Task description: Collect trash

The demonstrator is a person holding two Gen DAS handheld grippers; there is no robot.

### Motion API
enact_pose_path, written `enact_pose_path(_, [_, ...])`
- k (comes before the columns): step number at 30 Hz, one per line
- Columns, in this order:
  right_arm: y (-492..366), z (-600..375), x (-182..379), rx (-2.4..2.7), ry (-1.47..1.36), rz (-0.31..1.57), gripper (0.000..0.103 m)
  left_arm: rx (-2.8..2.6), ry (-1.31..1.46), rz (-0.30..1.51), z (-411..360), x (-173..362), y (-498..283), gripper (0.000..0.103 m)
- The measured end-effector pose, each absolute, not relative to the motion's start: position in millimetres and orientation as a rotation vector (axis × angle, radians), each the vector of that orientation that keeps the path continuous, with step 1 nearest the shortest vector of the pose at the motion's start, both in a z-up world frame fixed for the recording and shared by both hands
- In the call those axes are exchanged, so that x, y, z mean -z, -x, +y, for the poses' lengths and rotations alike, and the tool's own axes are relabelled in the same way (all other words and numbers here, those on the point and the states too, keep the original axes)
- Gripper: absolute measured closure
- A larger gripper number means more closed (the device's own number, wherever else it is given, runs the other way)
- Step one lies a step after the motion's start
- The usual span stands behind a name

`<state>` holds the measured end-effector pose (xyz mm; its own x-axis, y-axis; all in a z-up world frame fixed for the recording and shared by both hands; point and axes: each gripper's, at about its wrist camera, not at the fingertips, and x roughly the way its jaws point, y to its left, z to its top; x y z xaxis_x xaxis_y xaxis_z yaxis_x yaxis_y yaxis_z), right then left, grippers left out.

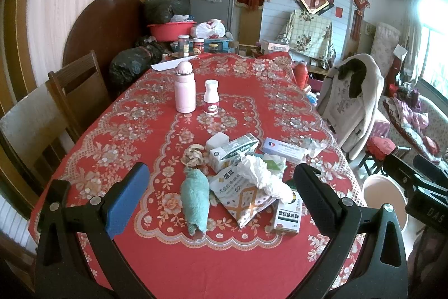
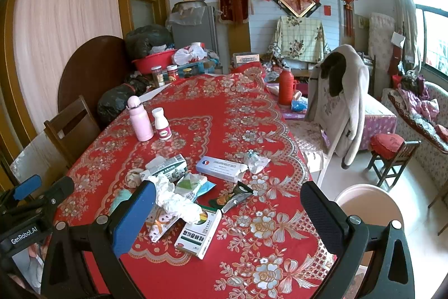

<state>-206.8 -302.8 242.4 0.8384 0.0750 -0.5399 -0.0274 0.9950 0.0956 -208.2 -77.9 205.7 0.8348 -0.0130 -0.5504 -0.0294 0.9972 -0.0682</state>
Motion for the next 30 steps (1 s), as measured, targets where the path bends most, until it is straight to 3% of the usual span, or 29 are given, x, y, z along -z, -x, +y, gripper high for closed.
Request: enact_pose_path(30, [179.9,-299.8,-229.0,-0.059,-0.102,0.649,0.001,-0.026,0.071,0.613,-79.6,-200.5,196.1,0.001])
